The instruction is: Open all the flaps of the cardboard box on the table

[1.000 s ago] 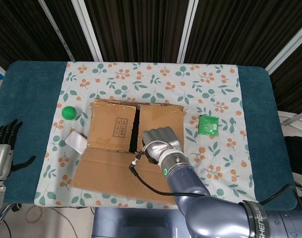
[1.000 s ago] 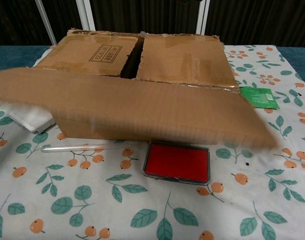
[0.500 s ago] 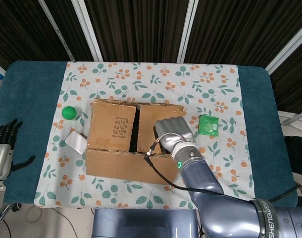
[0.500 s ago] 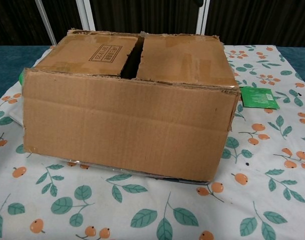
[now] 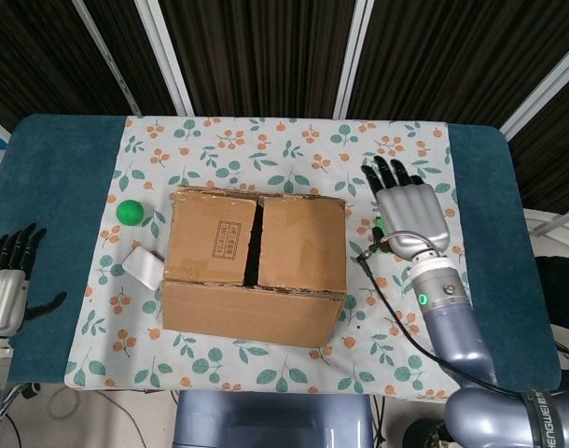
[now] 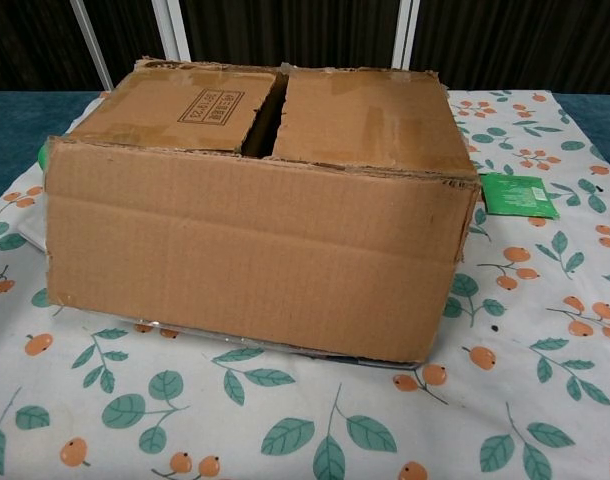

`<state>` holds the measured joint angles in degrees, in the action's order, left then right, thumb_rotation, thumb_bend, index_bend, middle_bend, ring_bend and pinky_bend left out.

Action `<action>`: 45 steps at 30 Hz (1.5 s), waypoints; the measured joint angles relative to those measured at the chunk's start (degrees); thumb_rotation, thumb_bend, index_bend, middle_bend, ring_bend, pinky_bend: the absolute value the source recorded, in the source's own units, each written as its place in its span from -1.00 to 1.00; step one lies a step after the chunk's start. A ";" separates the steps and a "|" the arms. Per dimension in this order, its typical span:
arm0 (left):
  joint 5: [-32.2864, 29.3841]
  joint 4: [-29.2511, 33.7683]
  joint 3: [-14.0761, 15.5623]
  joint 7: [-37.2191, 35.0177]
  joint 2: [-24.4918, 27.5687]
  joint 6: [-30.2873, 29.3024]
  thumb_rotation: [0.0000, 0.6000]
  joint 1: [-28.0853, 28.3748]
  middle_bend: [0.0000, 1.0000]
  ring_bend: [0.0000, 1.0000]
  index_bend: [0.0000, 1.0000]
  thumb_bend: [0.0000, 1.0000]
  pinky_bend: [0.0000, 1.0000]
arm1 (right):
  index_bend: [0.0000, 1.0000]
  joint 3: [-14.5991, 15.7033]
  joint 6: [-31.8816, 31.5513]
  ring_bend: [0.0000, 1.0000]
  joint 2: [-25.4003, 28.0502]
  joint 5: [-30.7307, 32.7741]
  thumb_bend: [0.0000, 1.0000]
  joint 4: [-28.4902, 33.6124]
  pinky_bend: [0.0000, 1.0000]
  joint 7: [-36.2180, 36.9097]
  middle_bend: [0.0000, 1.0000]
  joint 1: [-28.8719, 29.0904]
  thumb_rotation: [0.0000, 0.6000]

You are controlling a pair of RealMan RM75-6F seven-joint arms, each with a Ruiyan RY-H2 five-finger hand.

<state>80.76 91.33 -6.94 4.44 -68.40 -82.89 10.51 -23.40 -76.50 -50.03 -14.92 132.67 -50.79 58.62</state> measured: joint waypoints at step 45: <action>-13.00 16.71 -11.03 26.07 16.02 52.19 1.00 44.29 -0.64 -0.84 -0.79 0.58 -0.67 | -1.00 19.33 -18.67 -1.00 -23.08 -56.85 -0.45 -47.31 -0.54 49.69 -1.00 -43.66 1.00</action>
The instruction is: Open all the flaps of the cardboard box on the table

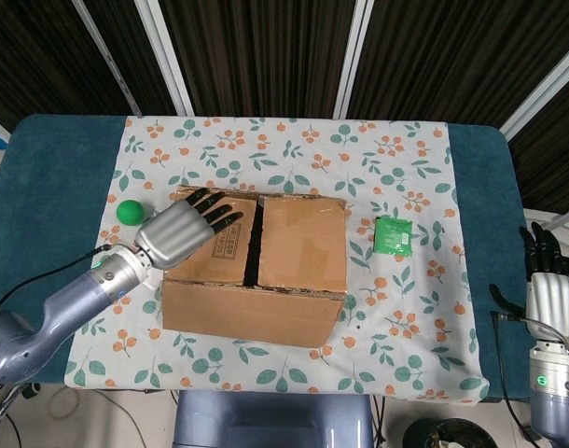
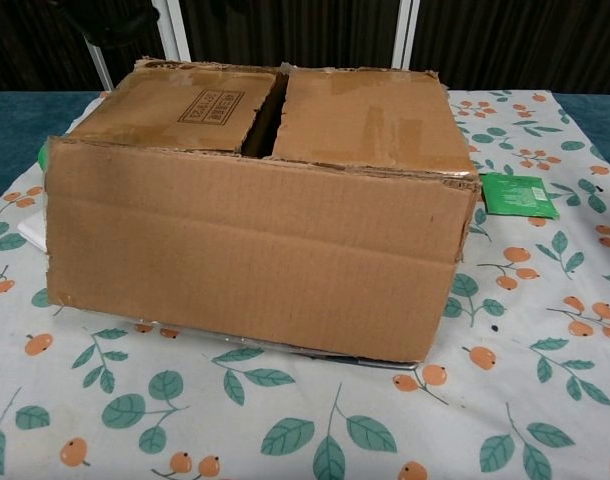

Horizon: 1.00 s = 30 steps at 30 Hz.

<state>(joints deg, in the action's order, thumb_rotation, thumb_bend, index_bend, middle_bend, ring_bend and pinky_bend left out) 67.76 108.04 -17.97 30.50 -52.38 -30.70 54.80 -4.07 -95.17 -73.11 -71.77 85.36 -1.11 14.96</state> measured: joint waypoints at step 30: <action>-5.71 -13.12 11.29 1.96 -12.03 12.59 1.00 25.48 -0.15 -0.48 -0.53 1.00 -0.40 | -1.00 -5.21 3.88 -1.00 0.03 -1.02 -0.43 0.77 -0.54 1.05 -1.00 -3.01 1.00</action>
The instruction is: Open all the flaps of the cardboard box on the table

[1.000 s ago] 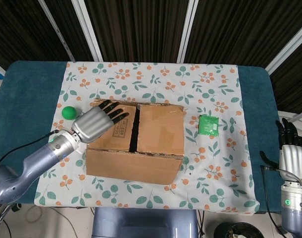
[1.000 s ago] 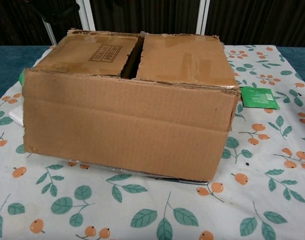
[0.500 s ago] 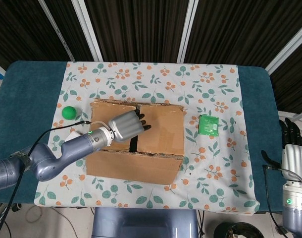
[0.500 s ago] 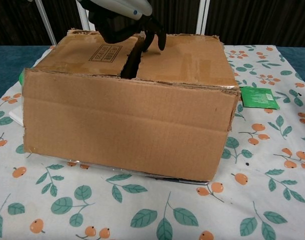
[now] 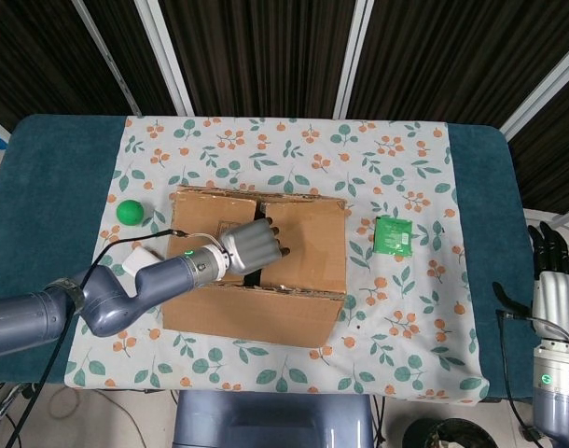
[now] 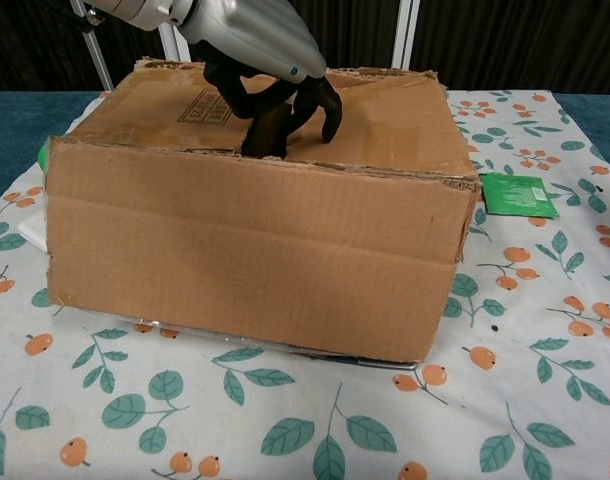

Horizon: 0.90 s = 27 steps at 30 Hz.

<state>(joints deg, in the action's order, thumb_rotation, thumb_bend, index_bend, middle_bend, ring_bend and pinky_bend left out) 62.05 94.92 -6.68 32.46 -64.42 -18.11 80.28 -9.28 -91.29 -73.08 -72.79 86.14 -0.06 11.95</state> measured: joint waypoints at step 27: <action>-6.90 3.07 11.75 2.92 2.72 -6.08 1.00 9.22 0.29 -0.14 -0.19 1.00 -0.16 | -1.00 -2.86 1.31 -1.00 -0.58 -1.43 -0.41 -0.65 -0.54 0.09 -1.00 -1.74 1.00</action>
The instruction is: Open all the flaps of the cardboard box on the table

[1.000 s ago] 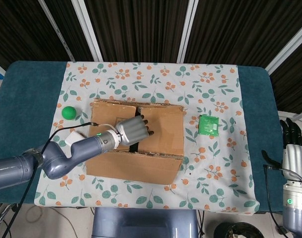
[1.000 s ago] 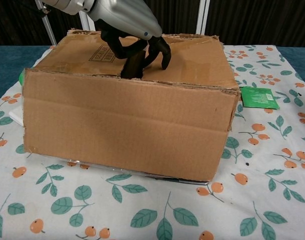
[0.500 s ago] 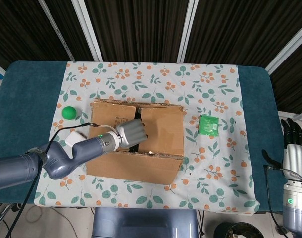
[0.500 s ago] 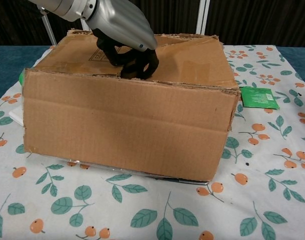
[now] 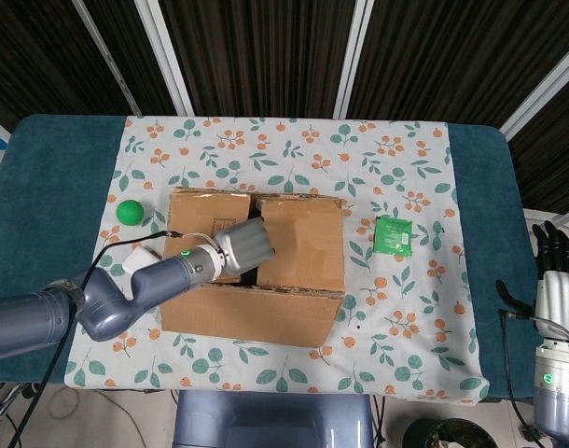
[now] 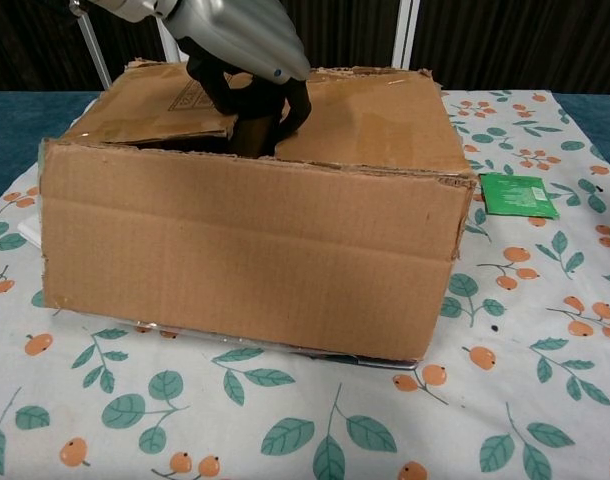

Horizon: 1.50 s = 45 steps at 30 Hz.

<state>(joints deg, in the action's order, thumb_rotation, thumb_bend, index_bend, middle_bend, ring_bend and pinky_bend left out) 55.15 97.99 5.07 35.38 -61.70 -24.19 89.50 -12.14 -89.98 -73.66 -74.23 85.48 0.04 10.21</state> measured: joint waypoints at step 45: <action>2.66 21.18 -0.05 1.56 32.78 -4.12 1.00 -4.79 0.34 -0.11 -0.14 1.00 -0.13 | -1.00 -1.27 0.81 -1.00 -1.09 -1.99 -0.40 0.24 -0.54 -0.06 -1.00 -1.29 1.00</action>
<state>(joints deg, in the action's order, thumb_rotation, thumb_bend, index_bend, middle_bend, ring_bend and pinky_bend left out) 57.81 119.16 5.02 36.93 -28.92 -28.32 84.71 -13.41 -89.17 -74.75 -76.22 85.72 -0.02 8.92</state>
